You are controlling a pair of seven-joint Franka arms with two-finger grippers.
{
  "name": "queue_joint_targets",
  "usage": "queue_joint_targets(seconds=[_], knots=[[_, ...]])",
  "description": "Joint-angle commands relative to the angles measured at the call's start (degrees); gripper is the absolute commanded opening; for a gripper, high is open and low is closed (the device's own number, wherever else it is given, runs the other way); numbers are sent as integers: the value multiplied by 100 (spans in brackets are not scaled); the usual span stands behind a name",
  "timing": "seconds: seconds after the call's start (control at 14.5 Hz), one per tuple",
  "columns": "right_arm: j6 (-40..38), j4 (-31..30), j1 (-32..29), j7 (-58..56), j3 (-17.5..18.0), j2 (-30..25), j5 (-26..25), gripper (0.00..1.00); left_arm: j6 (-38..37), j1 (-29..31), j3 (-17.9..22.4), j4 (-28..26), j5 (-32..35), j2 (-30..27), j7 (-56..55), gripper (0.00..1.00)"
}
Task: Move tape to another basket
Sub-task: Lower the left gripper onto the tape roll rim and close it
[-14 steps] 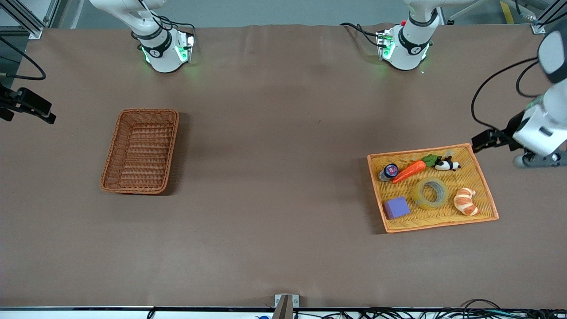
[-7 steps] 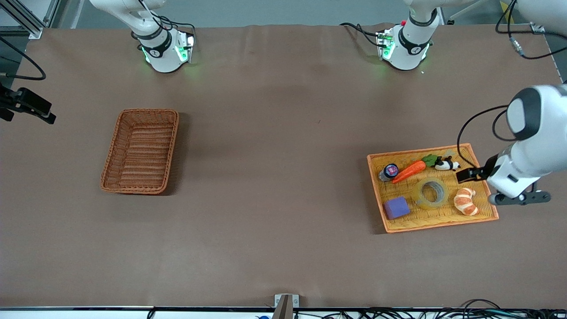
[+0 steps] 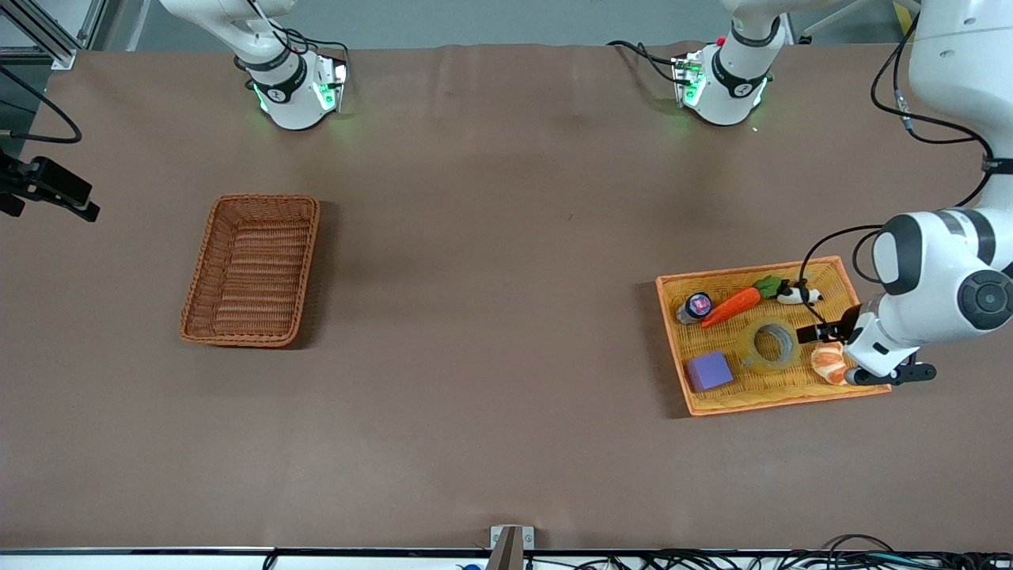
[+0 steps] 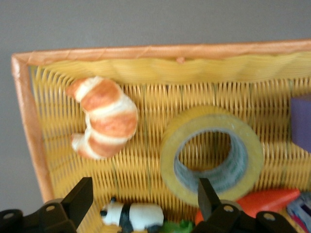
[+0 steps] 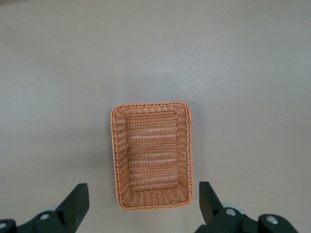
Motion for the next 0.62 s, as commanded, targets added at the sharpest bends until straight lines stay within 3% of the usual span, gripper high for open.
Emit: queue_joint_targets(seconds=[0.0,0.21,0.55], knots=[[37,-94,-29,-67,-10,-103,127,100,265,-28,-58,-42,12,212,70,96],[55,-94,-21,-67,-10,-103,127,100,353,-81,-129,-121,12,335,8,96],[55,-103,-29,-67,-10,-103,127,100,459,-54,-137,-279,12,353,35,81]])
